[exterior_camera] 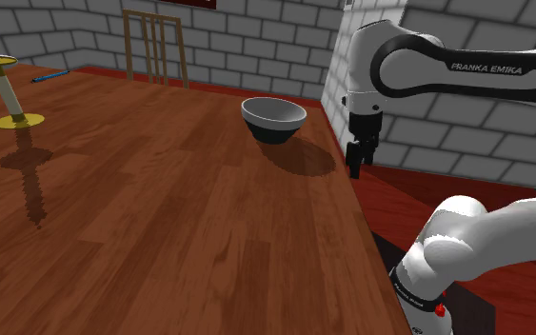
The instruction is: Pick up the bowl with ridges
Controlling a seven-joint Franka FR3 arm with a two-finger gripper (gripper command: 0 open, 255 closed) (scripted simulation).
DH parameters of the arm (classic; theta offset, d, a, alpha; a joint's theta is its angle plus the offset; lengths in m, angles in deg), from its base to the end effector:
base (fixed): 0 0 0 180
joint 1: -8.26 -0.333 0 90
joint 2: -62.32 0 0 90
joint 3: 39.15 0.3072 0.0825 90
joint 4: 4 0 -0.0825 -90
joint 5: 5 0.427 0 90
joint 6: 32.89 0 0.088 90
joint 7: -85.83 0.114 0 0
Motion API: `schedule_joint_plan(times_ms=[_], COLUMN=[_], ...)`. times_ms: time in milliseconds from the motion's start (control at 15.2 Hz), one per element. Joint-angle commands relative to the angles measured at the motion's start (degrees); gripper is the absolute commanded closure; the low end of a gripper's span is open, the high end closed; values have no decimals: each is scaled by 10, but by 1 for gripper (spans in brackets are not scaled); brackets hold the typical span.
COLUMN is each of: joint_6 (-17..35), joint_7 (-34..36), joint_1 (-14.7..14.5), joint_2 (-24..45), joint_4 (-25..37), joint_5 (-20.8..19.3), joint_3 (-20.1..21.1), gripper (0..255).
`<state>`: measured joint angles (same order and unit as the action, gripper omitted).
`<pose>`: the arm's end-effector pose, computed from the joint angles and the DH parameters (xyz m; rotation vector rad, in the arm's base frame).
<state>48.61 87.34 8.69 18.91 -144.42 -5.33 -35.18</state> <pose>0.3366 0.0221 0.5087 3.0513 0.0151 -0.4144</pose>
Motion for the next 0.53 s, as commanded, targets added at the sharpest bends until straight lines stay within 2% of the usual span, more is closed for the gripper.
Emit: schedule_joint_plan(times_ms=[0,462], joint_6=[0,44], joint_7=[0,50], joint_1=[0,-4], joint_2=[0,117], joint_4=[0,117], joint_5=[0,14], joint_3=[0,42], gripper=[0,0])
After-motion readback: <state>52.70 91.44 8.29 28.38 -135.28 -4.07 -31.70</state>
